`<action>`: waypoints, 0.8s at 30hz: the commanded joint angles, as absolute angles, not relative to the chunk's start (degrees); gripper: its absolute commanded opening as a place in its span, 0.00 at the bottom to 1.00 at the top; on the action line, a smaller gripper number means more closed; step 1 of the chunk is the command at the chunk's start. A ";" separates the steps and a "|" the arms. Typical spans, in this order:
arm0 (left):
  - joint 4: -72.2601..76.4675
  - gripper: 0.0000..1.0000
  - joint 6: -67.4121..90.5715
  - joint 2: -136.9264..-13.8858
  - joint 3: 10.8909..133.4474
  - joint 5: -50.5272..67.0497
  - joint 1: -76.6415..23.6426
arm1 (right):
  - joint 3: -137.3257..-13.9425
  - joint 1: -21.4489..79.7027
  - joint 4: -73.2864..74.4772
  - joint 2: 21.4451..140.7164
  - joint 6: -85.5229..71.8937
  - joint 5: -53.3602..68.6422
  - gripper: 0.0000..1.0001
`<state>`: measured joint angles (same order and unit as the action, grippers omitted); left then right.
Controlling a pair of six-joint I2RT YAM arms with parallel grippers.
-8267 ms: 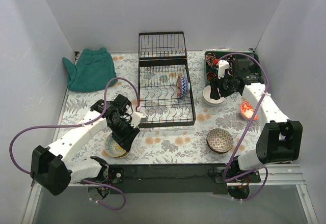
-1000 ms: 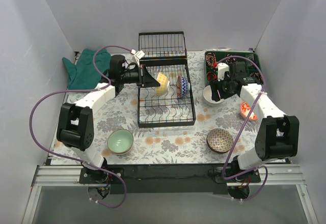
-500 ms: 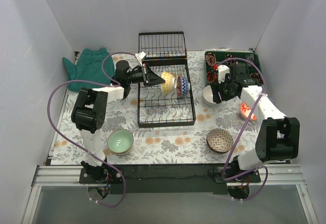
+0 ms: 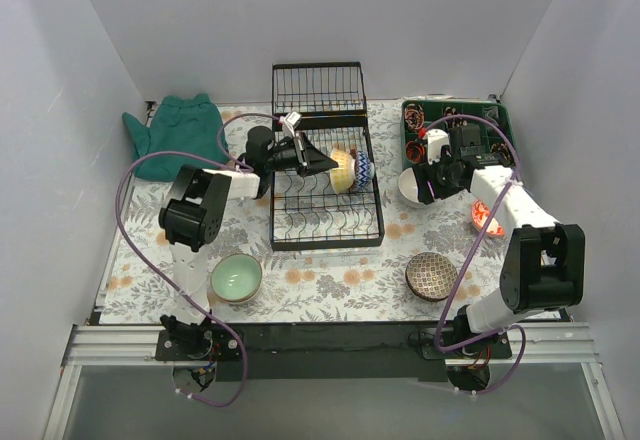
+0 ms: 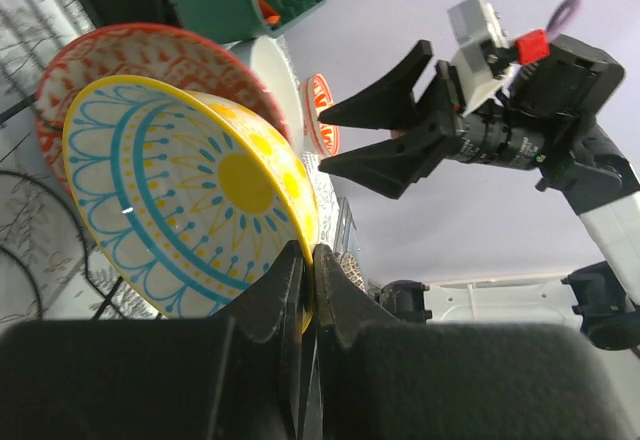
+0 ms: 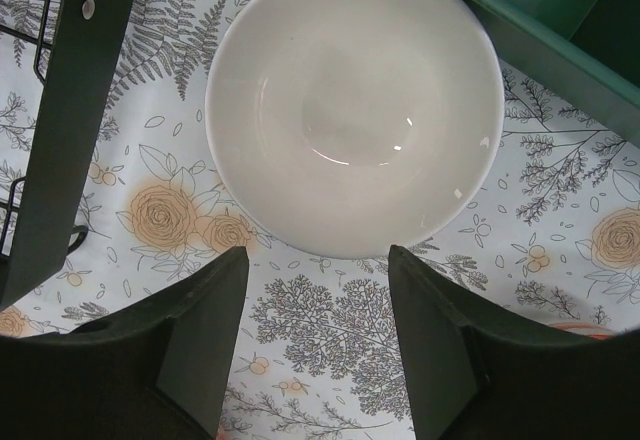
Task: Load the bowls into the dish rack
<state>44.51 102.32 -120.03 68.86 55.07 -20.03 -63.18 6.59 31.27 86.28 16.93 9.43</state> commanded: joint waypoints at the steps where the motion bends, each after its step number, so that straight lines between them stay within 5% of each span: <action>1: 48.77 0.00 105.73 -120.23 70.66 52.21 -20.04 | -65.83 6.24 31.20 87.36 17.58 9.14 0.66; 13: 58.89 0.00 113.55 -126.38 71.80 52.21 -22.50 | -66.27 6.42 32.25 88.77 17.31 9.58 0.66; 24: 45.81 0.09 109.34 -124.54 73.04 48.61 -22.24 | -66.97 6.42 31.99 90.44 17.31 10.02 0.66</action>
